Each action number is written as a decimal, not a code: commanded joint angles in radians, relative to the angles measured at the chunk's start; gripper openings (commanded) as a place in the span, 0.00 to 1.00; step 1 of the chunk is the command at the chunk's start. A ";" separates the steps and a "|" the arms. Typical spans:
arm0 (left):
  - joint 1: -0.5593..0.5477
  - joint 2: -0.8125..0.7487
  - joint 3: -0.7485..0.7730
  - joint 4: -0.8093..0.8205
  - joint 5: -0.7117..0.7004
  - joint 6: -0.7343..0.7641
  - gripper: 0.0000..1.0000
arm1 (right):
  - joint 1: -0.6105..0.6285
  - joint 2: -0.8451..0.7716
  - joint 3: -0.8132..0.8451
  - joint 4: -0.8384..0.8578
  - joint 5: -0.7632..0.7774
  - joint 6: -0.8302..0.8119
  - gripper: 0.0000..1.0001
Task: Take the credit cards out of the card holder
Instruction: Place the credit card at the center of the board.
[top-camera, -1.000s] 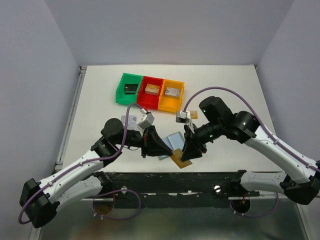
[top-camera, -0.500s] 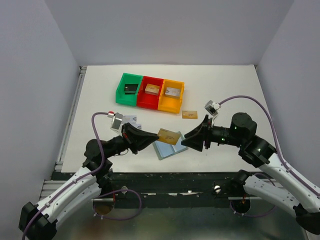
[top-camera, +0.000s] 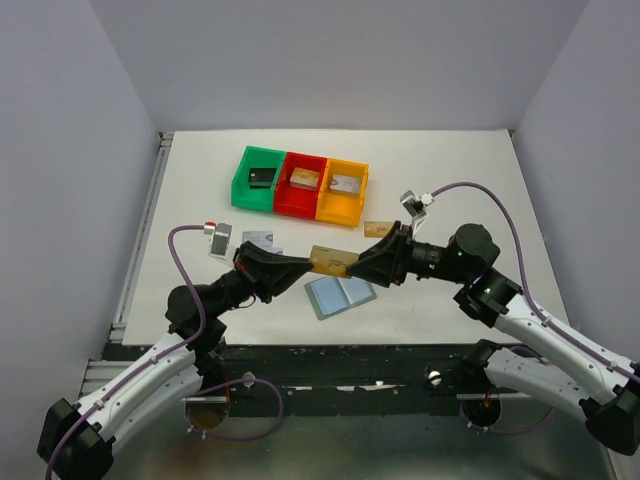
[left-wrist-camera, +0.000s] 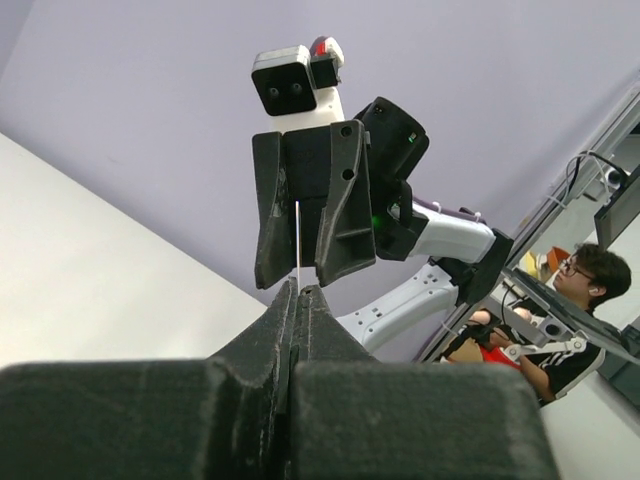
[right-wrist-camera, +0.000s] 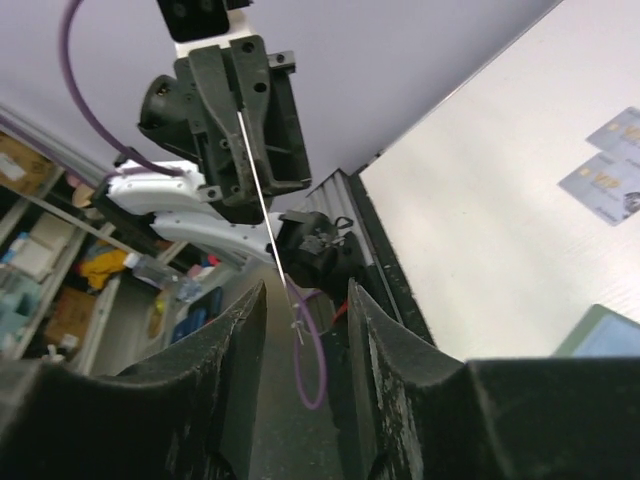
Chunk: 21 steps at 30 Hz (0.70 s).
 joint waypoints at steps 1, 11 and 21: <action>0.003 0.009 -0.020 0.075 -0.024 -0.025 0.00 | -0.001 0.037 0.002 0.152 -0.070 0.061 0.40; 0.008 -0.003 0.013 -0.057 -0.003 0.028 0.35 | -0.004 -0.003 -0.002 0.084 -0.052 0.016 0.00; 0.094 -0.191 0.073 -0.552 -0.157 0.142 0.99 | -0.222 -0.031 0.037 -0.344 -0.010 -0.141 0.00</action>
